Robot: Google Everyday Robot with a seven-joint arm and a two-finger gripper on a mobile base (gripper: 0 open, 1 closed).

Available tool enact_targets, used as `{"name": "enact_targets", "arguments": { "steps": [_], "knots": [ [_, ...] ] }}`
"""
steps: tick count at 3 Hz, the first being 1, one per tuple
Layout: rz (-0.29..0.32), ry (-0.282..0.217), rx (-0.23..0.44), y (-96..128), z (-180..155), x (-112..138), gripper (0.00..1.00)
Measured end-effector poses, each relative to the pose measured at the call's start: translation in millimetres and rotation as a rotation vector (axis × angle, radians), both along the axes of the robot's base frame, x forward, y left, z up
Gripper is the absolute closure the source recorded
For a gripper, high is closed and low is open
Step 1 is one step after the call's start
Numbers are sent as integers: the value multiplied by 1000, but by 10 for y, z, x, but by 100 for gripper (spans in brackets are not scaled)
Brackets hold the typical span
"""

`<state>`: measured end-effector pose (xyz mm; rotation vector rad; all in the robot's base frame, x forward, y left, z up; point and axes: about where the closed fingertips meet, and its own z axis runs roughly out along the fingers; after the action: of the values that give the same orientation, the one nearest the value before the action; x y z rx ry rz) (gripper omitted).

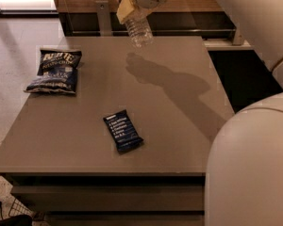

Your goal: Place water bottle upright

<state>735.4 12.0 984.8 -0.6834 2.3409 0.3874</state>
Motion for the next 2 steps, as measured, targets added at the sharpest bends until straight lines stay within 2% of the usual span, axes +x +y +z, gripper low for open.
{"name": "enact_targets", "arguments": {
  "steps": [1, 2],
  "knots": [
    [139, -83, 160, 57, 69, 82, 100],
    [282, -146, 292, 124, 47, 45, 100]
  ]
}}
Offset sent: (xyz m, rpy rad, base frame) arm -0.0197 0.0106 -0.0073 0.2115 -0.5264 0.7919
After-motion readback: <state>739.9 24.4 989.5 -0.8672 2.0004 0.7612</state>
